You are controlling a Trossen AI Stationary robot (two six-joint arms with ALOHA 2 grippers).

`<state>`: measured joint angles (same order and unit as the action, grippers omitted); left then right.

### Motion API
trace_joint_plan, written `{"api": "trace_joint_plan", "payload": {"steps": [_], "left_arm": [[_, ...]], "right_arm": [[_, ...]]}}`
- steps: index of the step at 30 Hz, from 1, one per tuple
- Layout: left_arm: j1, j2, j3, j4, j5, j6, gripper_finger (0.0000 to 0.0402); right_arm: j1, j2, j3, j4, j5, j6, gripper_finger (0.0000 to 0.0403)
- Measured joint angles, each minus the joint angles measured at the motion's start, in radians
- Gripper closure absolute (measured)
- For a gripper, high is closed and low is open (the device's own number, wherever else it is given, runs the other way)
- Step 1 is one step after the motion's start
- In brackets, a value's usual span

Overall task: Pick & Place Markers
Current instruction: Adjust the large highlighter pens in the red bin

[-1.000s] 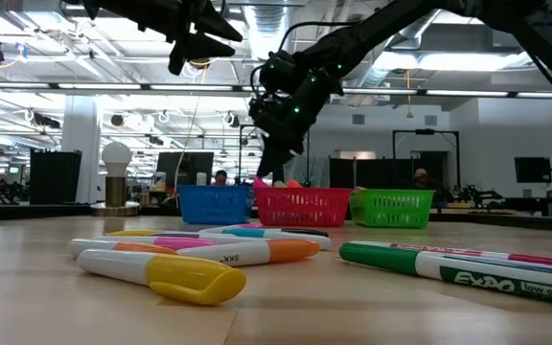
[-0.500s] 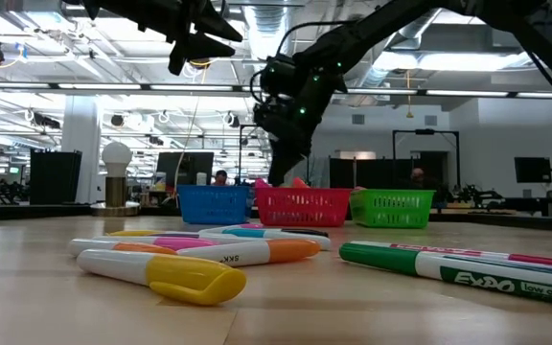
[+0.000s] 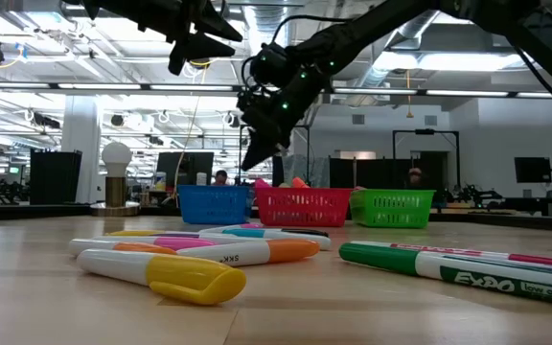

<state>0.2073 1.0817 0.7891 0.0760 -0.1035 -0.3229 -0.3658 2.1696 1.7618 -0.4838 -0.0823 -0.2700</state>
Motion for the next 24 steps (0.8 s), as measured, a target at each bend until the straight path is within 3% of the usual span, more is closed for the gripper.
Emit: {"api": "trace_joint_plan", "payload": {"steps": [11, 24], "left_arm": [[0.0, 0.0, 0.0, 0.0, 0.0, 0.0, 0.0262], [0.0, 0.0, 0.0, 0.0, 0.0, 0.0, 0.0262]], "right_arm": [[-0.031, 0.01, -0.002, -0.115, 0.006, 0.007, 0.0403], [0.011, 0.003, -0.002, -0.185, 0.007, 0.007, 0.0403]]}}
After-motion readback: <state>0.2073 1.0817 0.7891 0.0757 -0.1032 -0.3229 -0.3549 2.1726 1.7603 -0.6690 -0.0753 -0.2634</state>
